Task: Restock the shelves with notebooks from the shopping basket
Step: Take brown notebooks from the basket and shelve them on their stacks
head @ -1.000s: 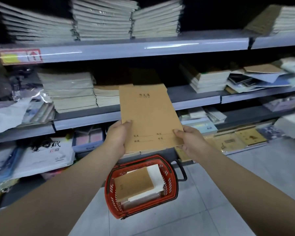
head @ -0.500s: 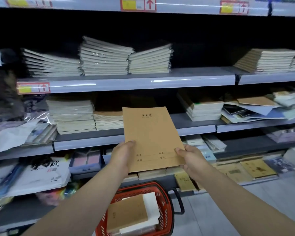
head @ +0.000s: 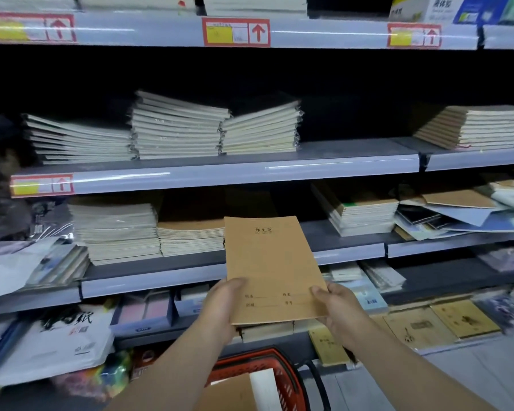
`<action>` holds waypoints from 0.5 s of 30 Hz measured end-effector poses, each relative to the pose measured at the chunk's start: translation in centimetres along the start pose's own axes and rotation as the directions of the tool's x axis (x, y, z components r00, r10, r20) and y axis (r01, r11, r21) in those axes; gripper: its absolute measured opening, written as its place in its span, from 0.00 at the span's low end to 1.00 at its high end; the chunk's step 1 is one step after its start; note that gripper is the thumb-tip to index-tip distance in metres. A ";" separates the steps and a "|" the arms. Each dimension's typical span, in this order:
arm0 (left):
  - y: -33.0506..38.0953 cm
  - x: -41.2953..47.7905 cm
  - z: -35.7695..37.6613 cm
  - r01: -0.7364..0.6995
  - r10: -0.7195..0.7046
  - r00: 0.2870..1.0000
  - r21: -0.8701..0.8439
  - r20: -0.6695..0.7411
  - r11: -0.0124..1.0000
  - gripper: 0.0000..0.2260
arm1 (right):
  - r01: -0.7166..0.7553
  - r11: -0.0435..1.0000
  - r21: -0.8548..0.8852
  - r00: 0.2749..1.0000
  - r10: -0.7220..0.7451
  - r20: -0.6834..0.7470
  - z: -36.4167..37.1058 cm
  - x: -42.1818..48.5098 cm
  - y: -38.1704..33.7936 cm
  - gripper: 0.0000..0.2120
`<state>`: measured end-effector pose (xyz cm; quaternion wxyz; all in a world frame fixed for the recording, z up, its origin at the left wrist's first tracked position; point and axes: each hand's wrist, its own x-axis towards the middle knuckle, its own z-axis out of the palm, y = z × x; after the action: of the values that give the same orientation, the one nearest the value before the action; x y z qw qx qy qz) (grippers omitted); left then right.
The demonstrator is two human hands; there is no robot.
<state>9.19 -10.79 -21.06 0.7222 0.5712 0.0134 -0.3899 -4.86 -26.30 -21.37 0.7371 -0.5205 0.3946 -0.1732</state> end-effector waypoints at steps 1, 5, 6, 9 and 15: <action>0.3 0.6 0.1 0.004 -0.004 1.000 0.005 0.002 1.000 0.07 | 0.007 1.000 0.000 1.000 -0.007 -0.005 0.1 0.6 -0.2 0.06; 1.7 3.9 1.0 0.003 -0.003 1.000 0.004 0.021 1.000 0.07 | 0.019 1.000 -0.004 0.999 -0.019 -0.026 0.5 3.7 -1.4 0.06; 2.1 4.8 1.1 0.002 -0.002 1.000 0.005 0.030 1.000 0.07 | 0.023 1.000 0.001 0.999 -0.023 -0.028 0.7 4.5 -1.8 0.06; 3.2 7.7 1.2 0.003 -0.003 0.999 0.008 0.037 1.000 0.06 | 0.034 0.999 -0.010 0.998 -0.034 -0.054 1.5 7.3 -2.6 0.07; 4.0 12.5 0.4 0.035 -0.037 0.999 0.041 0.033 0.999 0.07 | 0.000 1.000 -0.024 0.991 -0.003 -0.135 3.6 12.1 -2.3 0.08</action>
<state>20.04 -17.79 -23.51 0.7033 0.5788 0.0034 -0.4127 5.86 -33.03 -23.61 0.7023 -0.5168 0.4451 -0.2038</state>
